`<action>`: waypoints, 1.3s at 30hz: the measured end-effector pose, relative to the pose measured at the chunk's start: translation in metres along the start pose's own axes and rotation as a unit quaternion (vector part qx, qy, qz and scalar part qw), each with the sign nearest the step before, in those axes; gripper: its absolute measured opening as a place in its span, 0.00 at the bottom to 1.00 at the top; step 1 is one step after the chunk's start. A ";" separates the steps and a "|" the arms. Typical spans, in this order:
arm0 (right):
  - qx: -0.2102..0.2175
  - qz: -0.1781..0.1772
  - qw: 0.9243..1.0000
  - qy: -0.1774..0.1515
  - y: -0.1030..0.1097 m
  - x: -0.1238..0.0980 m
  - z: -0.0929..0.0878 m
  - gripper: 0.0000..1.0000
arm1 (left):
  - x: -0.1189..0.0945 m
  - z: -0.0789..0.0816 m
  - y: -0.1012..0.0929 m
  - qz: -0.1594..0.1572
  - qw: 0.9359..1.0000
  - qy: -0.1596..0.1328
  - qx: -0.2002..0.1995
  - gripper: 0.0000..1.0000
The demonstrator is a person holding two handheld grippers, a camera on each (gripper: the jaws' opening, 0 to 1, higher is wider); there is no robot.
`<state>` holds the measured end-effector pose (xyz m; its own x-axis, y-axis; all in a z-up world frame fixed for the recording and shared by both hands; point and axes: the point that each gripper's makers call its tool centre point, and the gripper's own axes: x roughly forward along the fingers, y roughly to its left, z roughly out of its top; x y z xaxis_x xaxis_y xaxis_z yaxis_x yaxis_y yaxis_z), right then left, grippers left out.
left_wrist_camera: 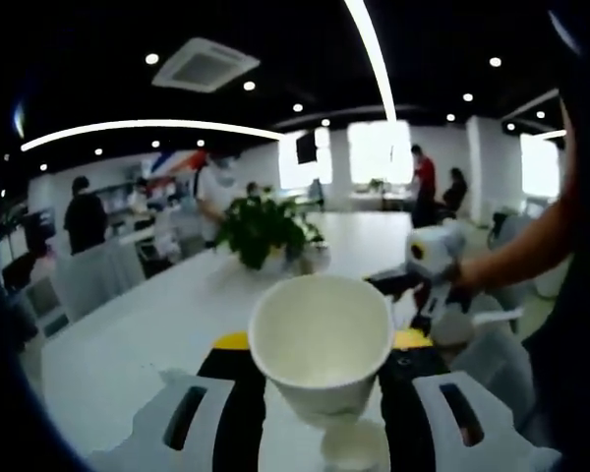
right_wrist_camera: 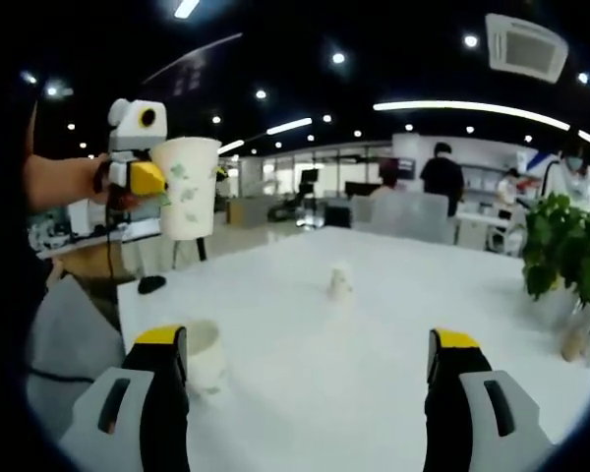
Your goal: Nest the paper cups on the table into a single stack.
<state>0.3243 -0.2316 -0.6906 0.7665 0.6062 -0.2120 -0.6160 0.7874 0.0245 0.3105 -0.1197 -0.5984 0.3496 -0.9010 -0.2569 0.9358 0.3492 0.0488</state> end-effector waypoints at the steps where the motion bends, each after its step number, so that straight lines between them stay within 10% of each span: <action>1: 0.003 -0.001 1.000 -0.004 0.001 -0.001 0.004 1.00 | 0.000 -0.001 -0.001 0.000 1.000 0.000 0.000 0.43; 17: -0.004 0.004 1.000 -0.020 -0.001 -0.001 0.019 1.00 | -0.004 -0.011 -0.002 0.003 1.000 0.012 0.010 0.43; 39: -0.001 0.004 1.000 -0.018 -0.001 -0.003 0.015 1.00 | 0.012 -0.073 -0.005 0.021 1.000 0.022 -0.008 0.43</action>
<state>0.3249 -0.2323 -0.6752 0.7679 0.6156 -0.1770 -0.6220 0.7827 0.0237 0.3063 -0.1134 -0.6720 0.3864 -0.8735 -0.2963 0.9192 0.3913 0.0452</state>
